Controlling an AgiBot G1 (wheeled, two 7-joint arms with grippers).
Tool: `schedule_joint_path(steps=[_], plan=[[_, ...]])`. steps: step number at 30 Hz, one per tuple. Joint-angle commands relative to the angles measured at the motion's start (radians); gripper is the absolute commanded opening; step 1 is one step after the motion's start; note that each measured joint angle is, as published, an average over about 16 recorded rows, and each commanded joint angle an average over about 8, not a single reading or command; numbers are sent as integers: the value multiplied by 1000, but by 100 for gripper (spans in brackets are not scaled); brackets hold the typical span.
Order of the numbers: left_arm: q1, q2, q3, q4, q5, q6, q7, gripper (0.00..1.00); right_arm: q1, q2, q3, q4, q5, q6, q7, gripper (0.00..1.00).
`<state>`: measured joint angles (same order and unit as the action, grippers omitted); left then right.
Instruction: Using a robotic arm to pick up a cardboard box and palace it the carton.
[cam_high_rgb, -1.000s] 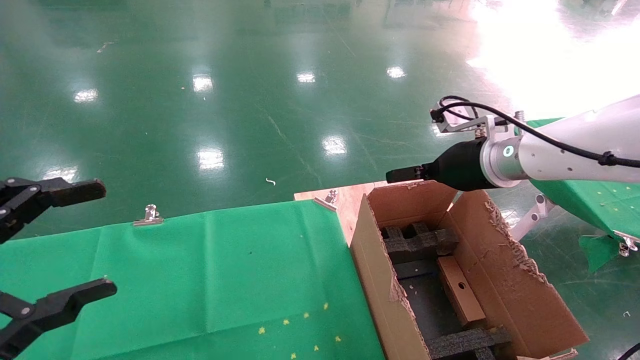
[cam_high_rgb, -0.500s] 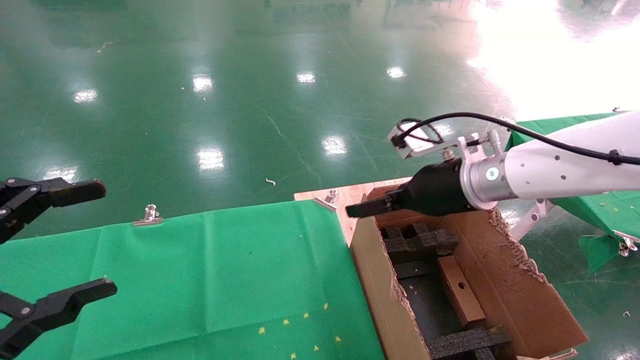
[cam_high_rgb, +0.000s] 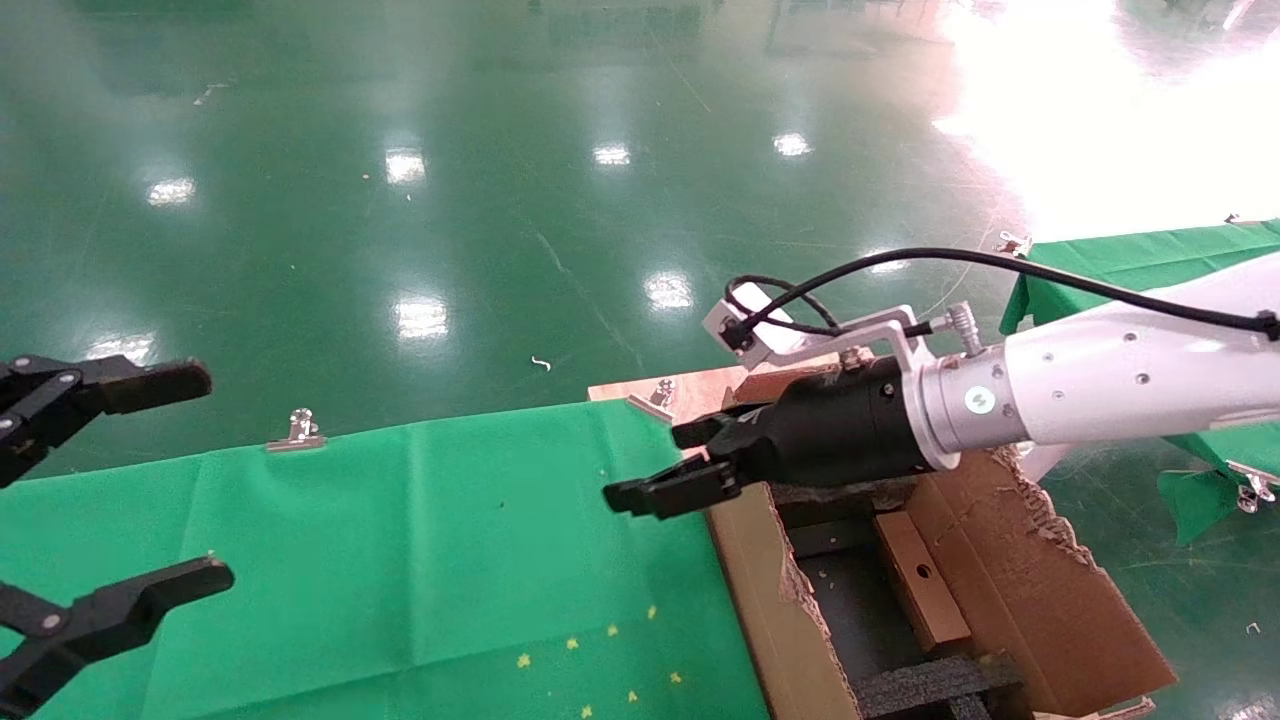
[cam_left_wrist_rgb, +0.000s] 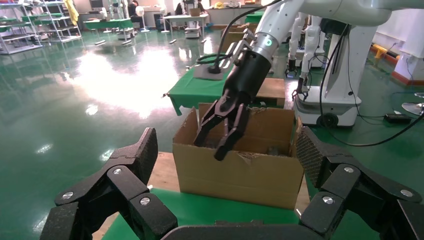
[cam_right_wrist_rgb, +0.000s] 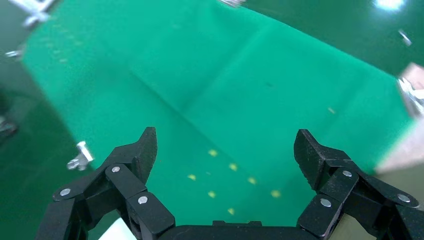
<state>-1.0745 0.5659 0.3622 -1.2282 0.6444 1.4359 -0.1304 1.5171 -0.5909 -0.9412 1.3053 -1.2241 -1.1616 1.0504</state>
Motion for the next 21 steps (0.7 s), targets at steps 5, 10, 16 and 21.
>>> schedule_joint_path(steps=[5, 10, 16, 21], plan=[[0, 0, 0, 0, 0, 0, 0, 100, -89, -4, 134, -4, 100, -67, -174, 100], [0, 0, 0, 0, 0, 0, 0, 100, -163, -8, 244, -8, 182, -123, -318, 100], [0, 0, 0, 0, 0, 0, 0, 100, -252, -12, 377, -12, 281, -191, -492, 100], [0, 0, 0, 0, 0, 0, 0, 100, -327, -15, 489, -16, 365, -247, -638, 100]])
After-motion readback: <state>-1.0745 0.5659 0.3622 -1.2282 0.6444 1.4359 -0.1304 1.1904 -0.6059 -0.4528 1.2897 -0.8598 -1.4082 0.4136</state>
